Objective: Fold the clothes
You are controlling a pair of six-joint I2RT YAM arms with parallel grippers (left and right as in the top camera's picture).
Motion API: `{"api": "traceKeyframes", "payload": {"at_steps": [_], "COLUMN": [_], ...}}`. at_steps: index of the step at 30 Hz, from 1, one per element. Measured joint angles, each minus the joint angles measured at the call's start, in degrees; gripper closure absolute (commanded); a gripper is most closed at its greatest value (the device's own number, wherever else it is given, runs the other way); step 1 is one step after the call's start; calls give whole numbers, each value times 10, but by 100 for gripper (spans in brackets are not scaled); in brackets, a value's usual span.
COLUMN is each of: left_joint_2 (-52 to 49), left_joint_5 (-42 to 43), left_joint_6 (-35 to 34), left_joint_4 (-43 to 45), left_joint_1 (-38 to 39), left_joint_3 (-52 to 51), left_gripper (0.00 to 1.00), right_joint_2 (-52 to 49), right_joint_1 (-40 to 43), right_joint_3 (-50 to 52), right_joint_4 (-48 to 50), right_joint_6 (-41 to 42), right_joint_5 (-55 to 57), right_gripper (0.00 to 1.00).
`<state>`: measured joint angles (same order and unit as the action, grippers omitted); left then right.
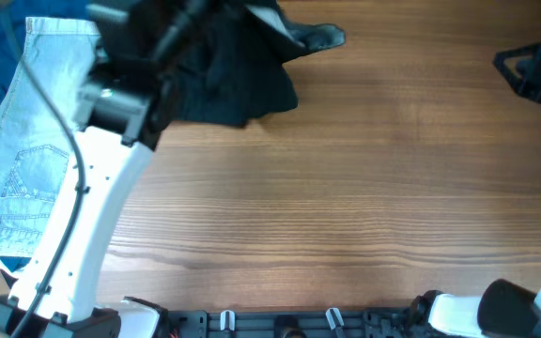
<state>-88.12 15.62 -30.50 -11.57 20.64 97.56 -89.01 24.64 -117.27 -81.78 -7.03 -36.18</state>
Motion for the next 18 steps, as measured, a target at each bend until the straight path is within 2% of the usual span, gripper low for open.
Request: {"api": "traceKeyframes", "payload": {"at_steps": [1, 5, 8, 10, 14, 18], "left_joint_2": [-2, -11, -35, -65, -98, -102], "left_joint_5": [2, -11, -23, -29, -40, -69], "left_joint_6": [4, 13, 19, 19, 20, 22], "left_joint_4": [-59, -282, -407, -446, -452, -452], "left_joint_1": [10, 23, 23, 23, 23, 23], "left_joint_3": [1, 10, 10, 10, 10, 10], "left_gripper": [96, 96, 96, 96, 96, 96], "right_joint_2": [-11, -65, -112, -145, -177, -205], "right_joint_1": [-4, -58, -109, -161, -257, -335], "right_joint_3": [11, 87, 147, 202, 297, 373], "right_joint_4": [-2, 38, 91, 149, 268, 355], "right_joint_6": [-8, -30, -31, -10, 55, 113], "right_joint_5": [-2, -9, -12, -11, 2, 94], "right_gripper": [38, 35, 35, 33, 28, 25]}}
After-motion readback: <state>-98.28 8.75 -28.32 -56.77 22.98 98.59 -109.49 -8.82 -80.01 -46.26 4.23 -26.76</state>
